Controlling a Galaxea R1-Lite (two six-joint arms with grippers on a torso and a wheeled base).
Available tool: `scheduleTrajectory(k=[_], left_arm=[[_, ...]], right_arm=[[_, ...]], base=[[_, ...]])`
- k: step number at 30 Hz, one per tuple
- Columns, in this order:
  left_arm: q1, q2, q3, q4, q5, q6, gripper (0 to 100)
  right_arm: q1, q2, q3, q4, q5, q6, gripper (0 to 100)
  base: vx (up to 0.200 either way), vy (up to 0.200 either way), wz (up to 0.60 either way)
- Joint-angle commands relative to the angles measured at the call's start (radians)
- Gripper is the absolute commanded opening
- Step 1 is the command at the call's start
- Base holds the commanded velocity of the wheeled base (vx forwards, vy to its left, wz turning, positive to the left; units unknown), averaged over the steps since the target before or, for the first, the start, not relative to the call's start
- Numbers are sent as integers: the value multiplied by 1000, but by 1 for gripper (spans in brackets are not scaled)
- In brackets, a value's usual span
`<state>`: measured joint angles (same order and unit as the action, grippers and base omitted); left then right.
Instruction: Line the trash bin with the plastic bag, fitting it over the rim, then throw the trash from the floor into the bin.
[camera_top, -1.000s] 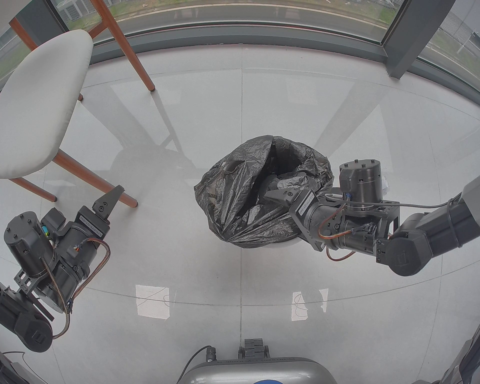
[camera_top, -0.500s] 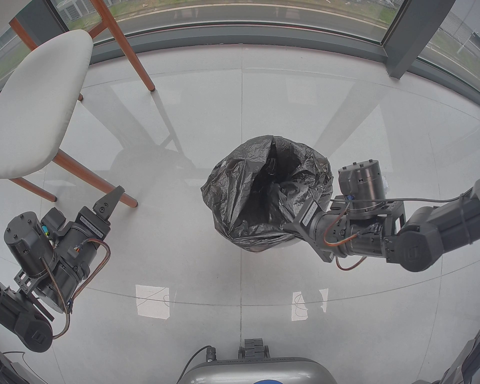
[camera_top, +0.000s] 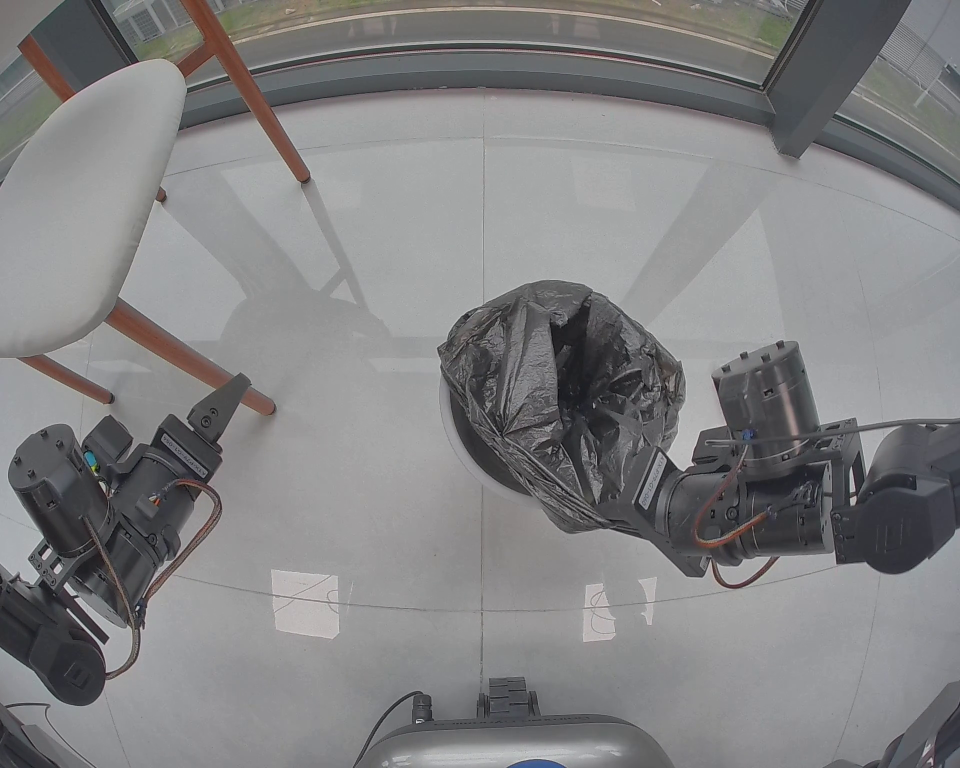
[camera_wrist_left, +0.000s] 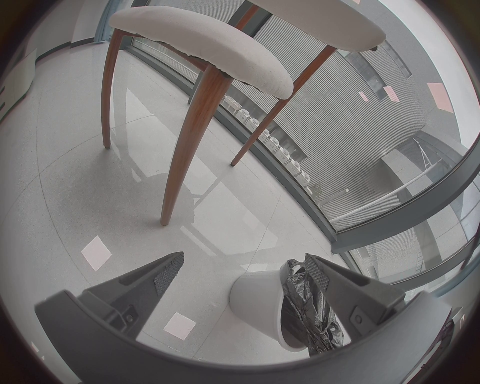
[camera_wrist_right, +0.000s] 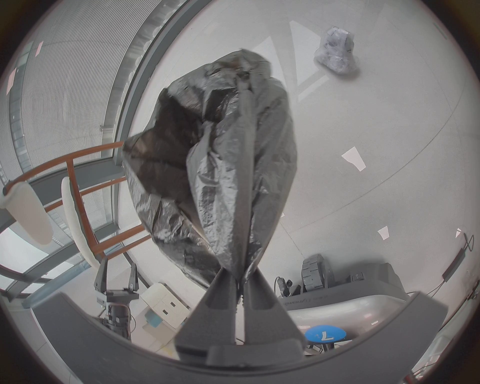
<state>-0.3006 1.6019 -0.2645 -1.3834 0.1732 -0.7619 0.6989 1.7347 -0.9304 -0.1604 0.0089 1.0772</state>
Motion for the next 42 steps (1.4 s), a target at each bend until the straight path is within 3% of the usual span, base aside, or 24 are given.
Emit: scheduleTrajectory(k=[1, 5, 6, 20, 22, 26, 30, 38, 42], left_arm=[[2, 0, 1, 0, 2, 0, 100], [2, -2, 1, 0, 0, 0, 100], [2, 0, 1, 0, 2, 0, 100], [-6, 3, -4, 0, -6, 1, 100], [-45, 3, -2, 0, -9, 0, 100], [-232, 16, -9, 1, -12, 0, 100], [-327, 127, -55, 0, -47, 4, 100], [-374, 286, -243, 4, -89, 9, 100], [-376, 337, -302, 7, -121, 53, 100]], right_arm=[[31, 9, 5, -2, 0, -2, 0], [44, 31, 5, -1, 0, -7, 0], [47, 31, 7, -1, 0, -7, 100], [47, -64, 15, 19, -1, 4, 100], [47, -86, 13, 33, -3, 4, 100], [44, -175, 12, 44, -9, 3, 100], [1, -238, 51, 56, -9, -7, 100], [-50, -287, 64, 93, -9, -14, 100], [-55, -305, 85, 93, -9, -14, 100]], base=[[0, 0, 0], [0, 0, 0], [0, 0, 0], [0, 0, 0], [0, 0, 0], [0, 0, 0], [0, 0, 0], [0, 0, 0], [0, 0, 0]])
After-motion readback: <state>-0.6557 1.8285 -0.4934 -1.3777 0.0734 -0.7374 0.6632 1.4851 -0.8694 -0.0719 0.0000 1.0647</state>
